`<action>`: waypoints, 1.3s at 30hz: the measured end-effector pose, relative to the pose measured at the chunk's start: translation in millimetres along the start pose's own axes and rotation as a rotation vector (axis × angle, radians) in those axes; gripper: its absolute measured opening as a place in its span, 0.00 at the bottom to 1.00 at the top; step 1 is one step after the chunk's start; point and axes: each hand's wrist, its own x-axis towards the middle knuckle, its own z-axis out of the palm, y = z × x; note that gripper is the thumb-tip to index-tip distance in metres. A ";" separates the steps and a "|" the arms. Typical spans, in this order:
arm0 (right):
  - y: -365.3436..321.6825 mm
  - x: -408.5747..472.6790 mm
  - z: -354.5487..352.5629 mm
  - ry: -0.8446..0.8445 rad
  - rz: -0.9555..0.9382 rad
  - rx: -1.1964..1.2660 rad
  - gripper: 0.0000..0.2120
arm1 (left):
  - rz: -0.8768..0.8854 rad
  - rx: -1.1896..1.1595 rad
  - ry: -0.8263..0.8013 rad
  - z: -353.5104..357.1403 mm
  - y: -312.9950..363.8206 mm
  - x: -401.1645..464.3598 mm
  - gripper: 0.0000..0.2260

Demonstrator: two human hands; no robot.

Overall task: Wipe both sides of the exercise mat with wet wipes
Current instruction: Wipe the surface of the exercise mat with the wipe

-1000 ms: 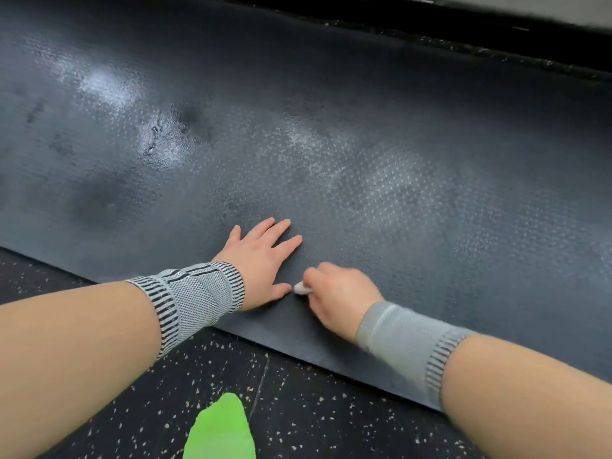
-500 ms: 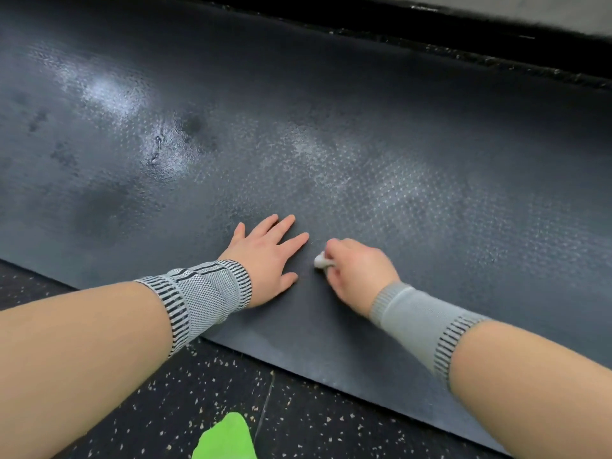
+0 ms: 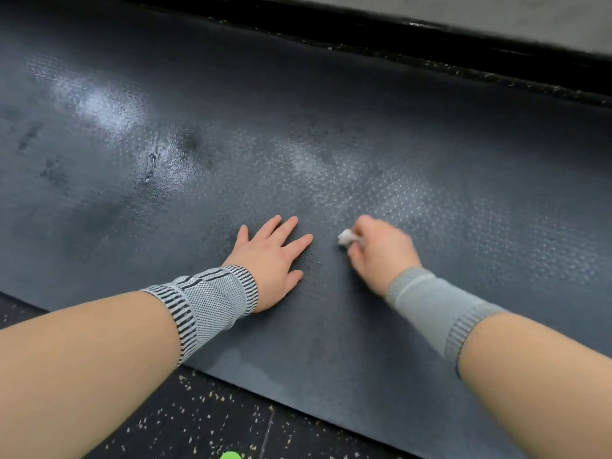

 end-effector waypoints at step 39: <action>38.7 93.0 -33.4 0.208 0.288 -0.003 0.09 | -0.038 0.041 -0.091 -89.5 -11.5 119.0 0.39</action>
